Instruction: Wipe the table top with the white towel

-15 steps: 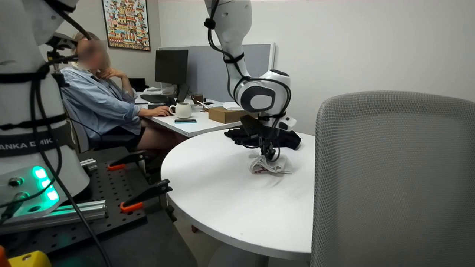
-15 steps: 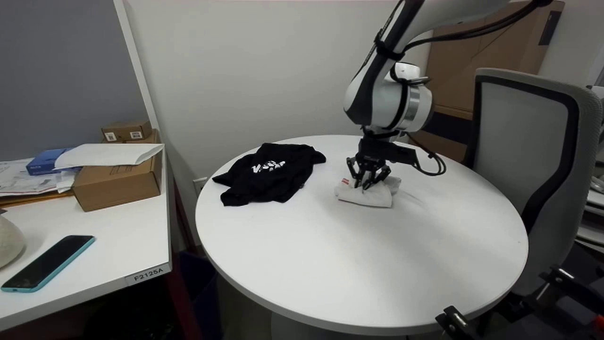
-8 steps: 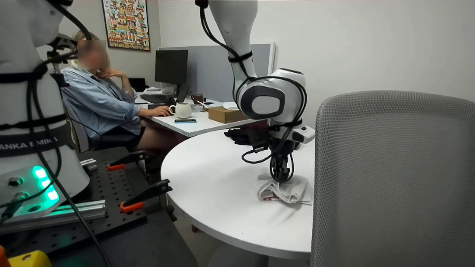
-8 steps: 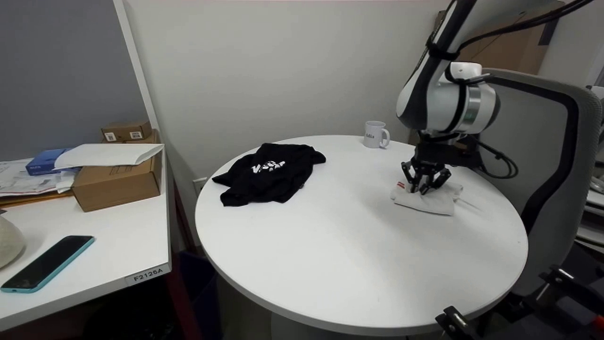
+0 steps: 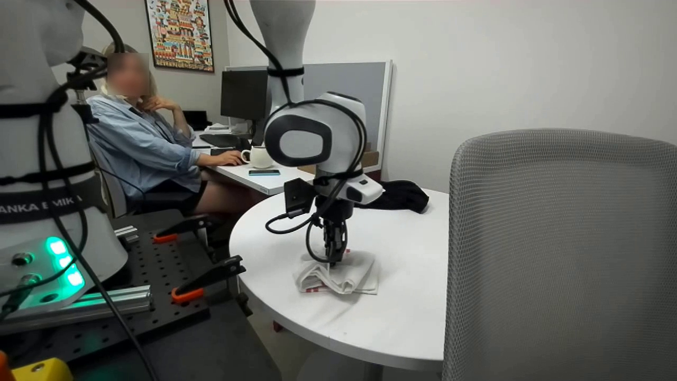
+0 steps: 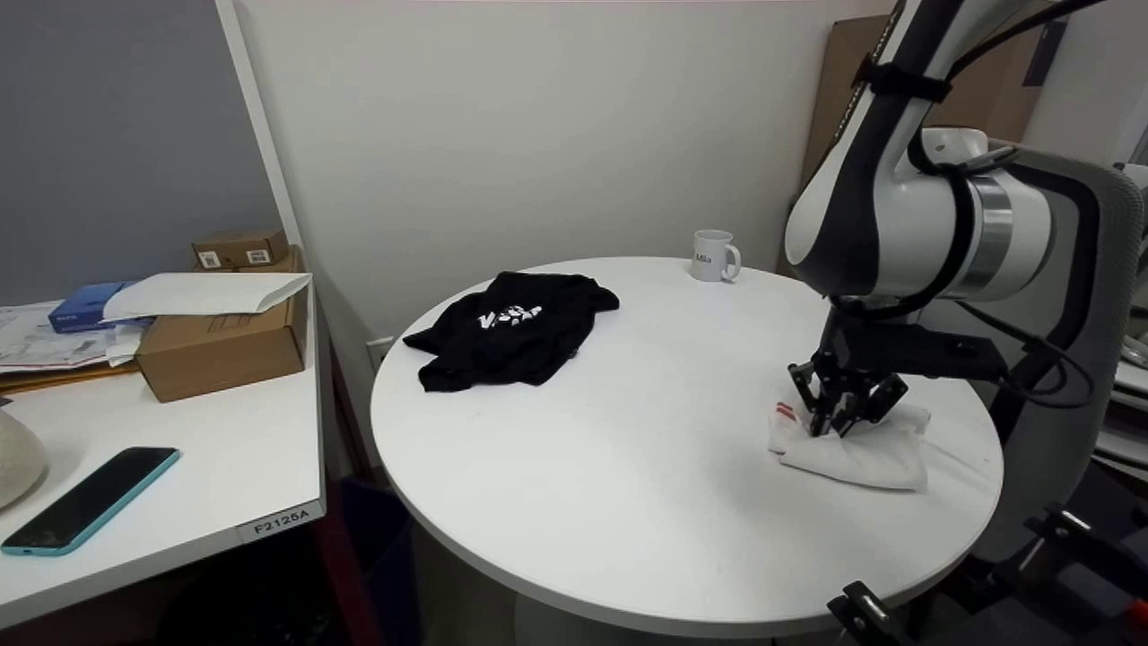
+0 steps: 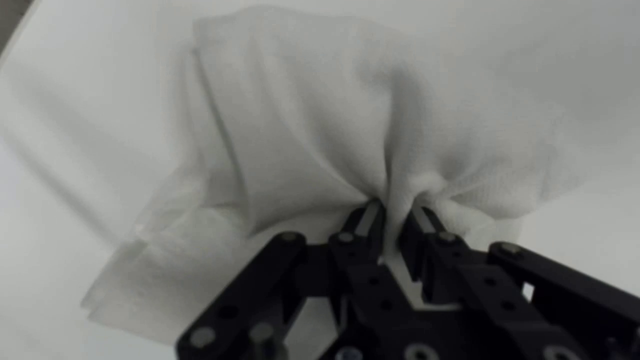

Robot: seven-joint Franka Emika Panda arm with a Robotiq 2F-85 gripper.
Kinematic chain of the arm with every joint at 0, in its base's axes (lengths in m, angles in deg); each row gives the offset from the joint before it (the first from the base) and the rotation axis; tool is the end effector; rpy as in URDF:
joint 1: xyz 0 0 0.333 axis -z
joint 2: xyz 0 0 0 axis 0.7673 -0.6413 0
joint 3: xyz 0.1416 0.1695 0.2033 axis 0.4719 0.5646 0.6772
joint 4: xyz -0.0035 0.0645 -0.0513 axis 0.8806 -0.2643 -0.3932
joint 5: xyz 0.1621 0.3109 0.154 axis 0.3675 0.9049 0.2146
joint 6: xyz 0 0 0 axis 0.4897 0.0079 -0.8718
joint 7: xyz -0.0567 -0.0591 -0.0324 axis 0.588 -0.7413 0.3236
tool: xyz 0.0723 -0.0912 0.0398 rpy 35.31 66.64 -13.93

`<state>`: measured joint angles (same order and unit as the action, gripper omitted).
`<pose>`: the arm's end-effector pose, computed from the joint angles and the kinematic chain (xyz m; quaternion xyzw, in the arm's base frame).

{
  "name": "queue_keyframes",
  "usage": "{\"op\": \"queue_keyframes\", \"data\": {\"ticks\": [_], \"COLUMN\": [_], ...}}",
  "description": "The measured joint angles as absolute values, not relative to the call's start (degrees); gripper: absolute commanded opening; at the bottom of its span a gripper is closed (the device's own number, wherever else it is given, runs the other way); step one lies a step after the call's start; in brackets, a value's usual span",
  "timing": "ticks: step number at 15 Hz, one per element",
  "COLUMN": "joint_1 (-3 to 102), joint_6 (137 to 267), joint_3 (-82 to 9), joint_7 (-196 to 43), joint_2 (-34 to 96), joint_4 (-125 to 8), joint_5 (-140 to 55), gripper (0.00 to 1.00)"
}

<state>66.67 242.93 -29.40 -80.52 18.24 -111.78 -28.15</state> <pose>0.4075 -0.1109 0.0680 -0.9743 0.2244 -0.0078 0.0197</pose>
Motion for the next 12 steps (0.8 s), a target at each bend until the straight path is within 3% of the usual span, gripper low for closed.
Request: {"op": "queue_keyframes", "data": {"ticks": [6,12], "joint_1": [63.4,49.5], "joint_6": [250.0,242.3], "joint_3": [-13.7,-19.4], "joint_7": [-77.0,-72.9], "joint_2": [14.9,8.6], "joint_4": [-111.9,-94.3], "joint_5": [-28.2,-28.2], "gripper": [0.03,0.03]}}
